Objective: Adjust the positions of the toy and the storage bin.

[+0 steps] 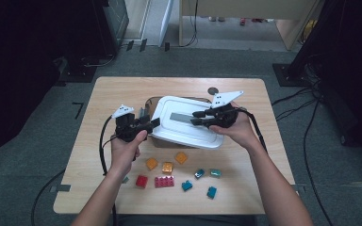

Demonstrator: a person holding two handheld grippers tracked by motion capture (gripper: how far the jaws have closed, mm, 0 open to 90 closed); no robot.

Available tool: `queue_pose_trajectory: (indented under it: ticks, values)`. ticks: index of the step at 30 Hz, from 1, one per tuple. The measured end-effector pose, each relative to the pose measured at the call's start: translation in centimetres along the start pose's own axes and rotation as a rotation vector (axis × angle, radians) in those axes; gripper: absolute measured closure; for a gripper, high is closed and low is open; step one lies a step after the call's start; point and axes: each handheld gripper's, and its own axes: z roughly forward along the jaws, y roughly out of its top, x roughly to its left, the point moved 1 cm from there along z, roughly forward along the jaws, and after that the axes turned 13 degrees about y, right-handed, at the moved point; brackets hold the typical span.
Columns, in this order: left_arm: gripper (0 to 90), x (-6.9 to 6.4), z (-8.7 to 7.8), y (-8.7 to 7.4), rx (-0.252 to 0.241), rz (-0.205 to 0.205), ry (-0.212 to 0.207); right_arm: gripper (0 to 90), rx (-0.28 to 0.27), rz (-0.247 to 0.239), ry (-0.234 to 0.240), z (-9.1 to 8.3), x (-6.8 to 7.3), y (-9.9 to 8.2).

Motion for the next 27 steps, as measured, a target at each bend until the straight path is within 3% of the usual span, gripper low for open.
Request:
queue_pose_trajectory:
  ticks: [7,27]
  values:
    - [46.1,-0.1,0.0,0.0,0.0,0.001,-0.002,68.1,-0.023,0.019,0.001,-0.6,0.0,-0.7]
    - [45.2,0.1,0.1,0.1,-0.004,-0.005,-0.007,68.2,-0.051,0.011,-0.081,-3.0,0.8,-1.6]
